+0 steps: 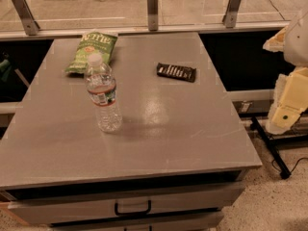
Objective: Pick rxbar chocolate
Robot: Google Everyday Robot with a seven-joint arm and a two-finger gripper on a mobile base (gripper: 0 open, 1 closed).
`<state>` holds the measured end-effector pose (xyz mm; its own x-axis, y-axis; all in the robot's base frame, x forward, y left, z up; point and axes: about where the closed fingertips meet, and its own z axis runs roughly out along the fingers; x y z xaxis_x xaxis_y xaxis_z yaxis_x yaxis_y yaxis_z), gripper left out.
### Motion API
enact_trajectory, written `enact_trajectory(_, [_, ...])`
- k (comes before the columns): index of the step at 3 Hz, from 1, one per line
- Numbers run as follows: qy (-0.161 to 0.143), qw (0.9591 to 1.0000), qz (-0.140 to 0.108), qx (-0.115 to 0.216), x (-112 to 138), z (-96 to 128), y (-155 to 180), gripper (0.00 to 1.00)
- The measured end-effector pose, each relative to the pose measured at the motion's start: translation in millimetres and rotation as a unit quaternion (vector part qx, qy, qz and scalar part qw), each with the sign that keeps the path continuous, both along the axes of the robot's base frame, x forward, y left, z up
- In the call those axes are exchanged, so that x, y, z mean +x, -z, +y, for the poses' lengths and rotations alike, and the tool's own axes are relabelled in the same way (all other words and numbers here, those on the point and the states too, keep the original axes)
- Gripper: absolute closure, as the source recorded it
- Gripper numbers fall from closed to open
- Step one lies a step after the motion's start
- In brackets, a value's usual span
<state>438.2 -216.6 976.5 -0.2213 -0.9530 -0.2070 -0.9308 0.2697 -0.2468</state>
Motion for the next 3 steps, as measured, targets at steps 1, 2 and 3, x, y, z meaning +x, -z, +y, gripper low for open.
enact_trajectory(1, [0.0,1.0,0.0,0.0,0.0,0.1,0.0,0.0])
enact_trajectory(2, [-0.014,0.9998,-0.01,0.012,9.6,11.0,1.0,0.0])
enact_trajectory(3, [-0.038,0.998,-0.025,0.043,36.7,36.1,16.5,0.0])
